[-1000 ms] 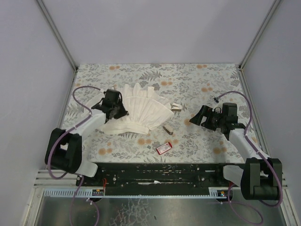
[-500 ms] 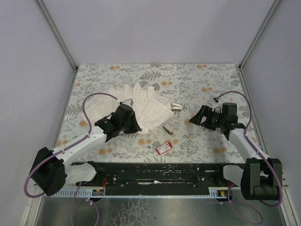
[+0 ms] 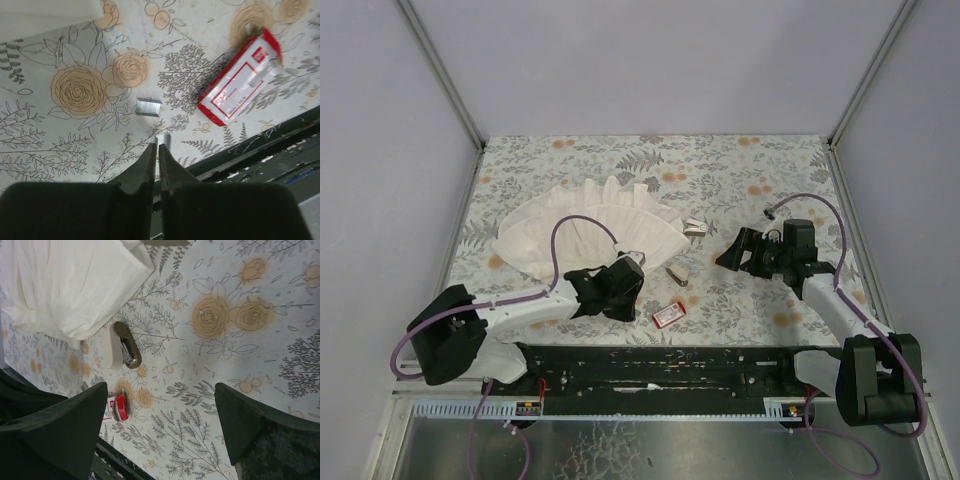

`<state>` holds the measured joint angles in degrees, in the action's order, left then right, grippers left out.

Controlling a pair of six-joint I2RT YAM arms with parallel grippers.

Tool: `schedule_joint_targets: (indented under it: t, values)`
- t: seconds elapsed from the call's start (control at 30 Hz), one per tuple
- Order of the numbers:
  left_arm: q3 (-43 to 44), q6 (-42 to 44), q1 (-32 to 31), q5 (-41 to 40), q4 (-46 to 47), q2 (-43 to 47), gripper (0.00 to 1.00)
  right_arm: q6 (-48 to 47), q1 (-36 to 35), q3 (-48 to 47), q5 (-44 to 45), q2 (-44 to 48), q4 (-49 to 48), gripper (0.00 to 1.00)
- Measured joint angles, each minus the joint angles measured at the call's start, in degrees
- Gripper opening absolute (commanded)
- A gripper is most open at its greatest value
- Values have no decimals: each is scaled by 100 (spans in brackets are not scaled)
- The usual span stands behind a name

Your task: Load the staples into the stapler

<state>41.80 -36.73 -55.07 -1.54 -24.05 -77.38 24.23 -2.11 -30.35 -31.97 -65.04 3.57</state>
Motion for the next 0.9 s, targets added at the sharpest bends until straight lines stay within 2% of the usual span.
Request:
schedule_joint_targets:
  t: [0.07, 0.2, 0.27, 0.3, 0.47, 0.6, 0.8, 0.9]
  values:
    - [-39, 0, -31, -22, 2, -138, 22, -42, -223, 0, 101, -28, 2, 91]
    - [-66, 9, -44, -66, 9, -203, 58, -192, -887, 0, 437, -76, 39, 86]
    - [-63, 35, -46, -120, 9, -199, 69, -286, -1244, -35, 629, -155, 57, 84]
    - [-61, 39, -46, -157, 2, -192, 72, -328, -1397, -85, 741, -238, 85, 83]
    - [81, 315, -46, -387, 26, 2, 73, -378, -1770, -348, 1110, -632, 127, 80]
    - [520, 1152, -46, -400, 439, -50, 70, -101, -1777, -496, 1460, -719, 142, 80]
    - [1917, 3025, -46, -116, 1021, -1283, 70, 302, -1639, -999, 1937, -876, 710, 82]
    - [2398, 3783, -37, 144, 1056, -1775, 72, 409, -1224, -1064, 1873, -772, 922, 85]
